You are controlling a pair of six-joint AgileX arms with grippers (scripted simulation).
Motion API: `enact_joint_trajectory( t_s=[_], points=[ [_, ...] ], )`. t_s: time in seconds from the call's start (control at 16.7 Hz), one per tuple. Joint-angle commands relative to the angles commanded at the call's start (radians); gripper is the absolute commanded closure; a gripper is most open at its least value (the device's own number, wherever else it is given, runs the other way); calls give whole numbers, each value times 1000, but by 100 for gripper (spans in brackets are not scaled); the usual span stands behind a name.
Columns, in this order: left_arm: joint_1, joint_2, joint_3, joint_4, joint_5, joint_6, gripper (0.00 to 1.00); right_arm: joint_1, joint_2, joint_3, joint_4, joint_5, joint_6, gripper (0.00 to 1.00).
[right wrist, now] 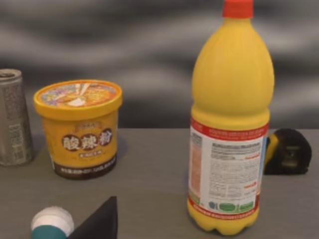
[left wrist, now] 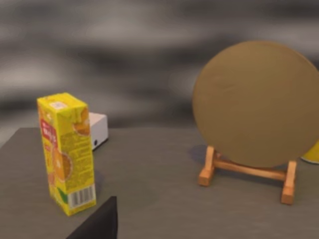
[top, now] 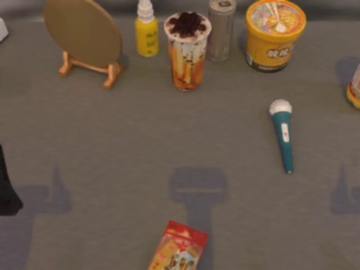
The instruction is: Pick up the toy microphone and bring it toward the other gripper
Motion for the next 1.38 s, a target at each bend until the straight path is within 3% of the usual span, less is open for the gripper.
enact_joint_trajectory(
  t_s=[0.24, 0.48, 1.38],
  points=[
    [0, 0, 0, 0, 0, 0, 0, 10, 31, 30, -21, 0, 9, 0],
    [0, 0, 0, 0, 0, 0, 0, 57, 220, 203, -136, 4, 60, 0],
    [0, 0, 0, 0, 0, 0, 0, 335, 1670, 1228, -853, 37, 360, 0]
  ],
)
